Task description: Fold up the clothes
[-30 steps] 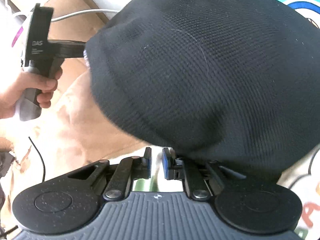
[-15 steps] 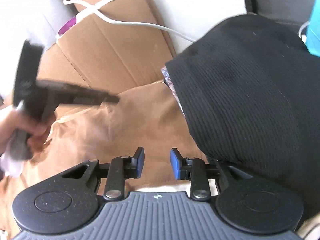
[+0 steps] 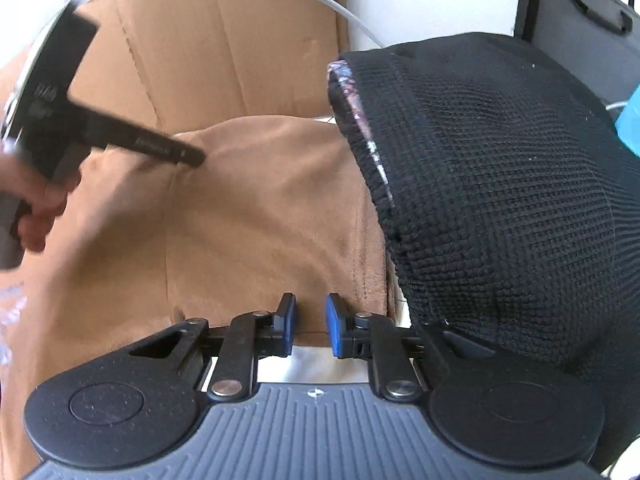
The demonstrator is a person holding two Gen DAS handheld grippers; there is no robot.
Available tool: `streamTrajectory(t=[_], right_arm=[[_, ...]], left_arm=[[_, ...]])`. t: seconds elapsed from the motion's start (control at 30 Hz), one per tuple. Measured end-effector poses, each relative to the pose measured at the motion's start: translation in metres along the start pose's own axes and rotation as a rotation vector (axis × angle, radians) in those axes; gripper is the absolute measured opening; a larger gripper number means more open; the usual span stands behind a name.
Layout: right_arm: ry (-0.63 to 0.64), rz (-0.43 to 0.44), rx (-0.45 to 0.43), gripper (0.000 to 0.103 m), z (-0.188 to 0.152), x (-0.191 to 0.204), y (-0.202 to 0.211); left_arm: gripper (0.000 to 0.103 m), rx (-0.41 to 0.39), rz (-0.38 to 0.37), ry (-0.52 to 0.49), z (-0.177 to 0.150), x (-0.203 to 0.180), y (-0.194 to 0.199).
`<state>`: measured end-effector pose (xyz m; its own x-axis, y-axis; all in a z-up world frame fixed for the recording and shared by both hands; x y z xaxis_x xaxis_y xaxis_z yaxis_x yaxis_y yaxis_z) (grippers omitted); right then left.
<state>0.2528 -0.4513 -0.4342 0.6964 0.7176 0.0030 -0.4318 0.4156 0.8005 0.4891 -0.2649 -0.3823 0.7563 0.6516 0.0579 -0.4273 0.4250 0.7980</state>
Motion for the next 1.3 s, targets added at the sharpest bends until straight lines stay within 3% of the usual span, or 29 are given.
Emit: streamTrajectory(t=[0.13,0.23,0.3,0.5,0.7,0.8,0.93,1.1,1.3], right_arm=[[-0.032,-0.003,0.007,0.022,-0.003,-0.003,0.014],[-0.102,0.079,-0.072,0.025,0.013,-0.002,0.028],[-0.082,0.125,-0.106,0.029,0.024,0.006,0.031],[-0.014,0.285,-0.079,0.031,0.023,0.047,0.037],[0.125,0.355,-0.032,0.031,0.002,0.081,0.033],[0.192,0.333,0.004,0.03,-0.011,0.086,0.025],[0.215,0.316,0.016,0.019,-0.017,0.079,0.018],[0.259,0.242,0.029,0.02,-0.019,0.068,0.013],[0.273,0.245,0.043,0.02,-0.024,0.071,0.033]], left_arm=[[0.033,-0.004,0.029,0.037,0.003,0.004,0.002],[0.032,-0.02,0.054,0.076,-0.004,0.011,0.021],[0.035,-0.03,0.071,0.102,-0.008,0.016,0.034],[0.035,-0.059,0.12,0.181,-0.024,0.031,0.072],[0.035,0.009,0.187,0.218,-0.093,0.058,0.118],[0.035,0.043,0.231,0.314,-0.134,0.08,0.144],[0.035,0.087,0.329,0.414,-0.193,0.109,0.186],[0.035,0.122,0.441,0.537,-0.256,0.139,0.243],[0.035,0.145,0.543,0.655,-0.322,0.156,0.31]])
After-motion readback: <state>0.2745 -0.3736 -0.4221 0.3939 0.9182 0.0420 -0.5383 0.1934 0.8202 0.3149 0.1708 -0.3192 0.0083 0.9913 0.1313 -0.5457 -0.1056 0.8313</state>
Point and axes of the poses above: each gripper's, at about its wrist camera, not at the fingertips, and y roughly against the way its jaws point, x to its left, z to its top, the point moved 9 cm from there along -y, roughly the way its jaws point, and after that the axes turned 2 degrees about x, right-handed, at the moved point
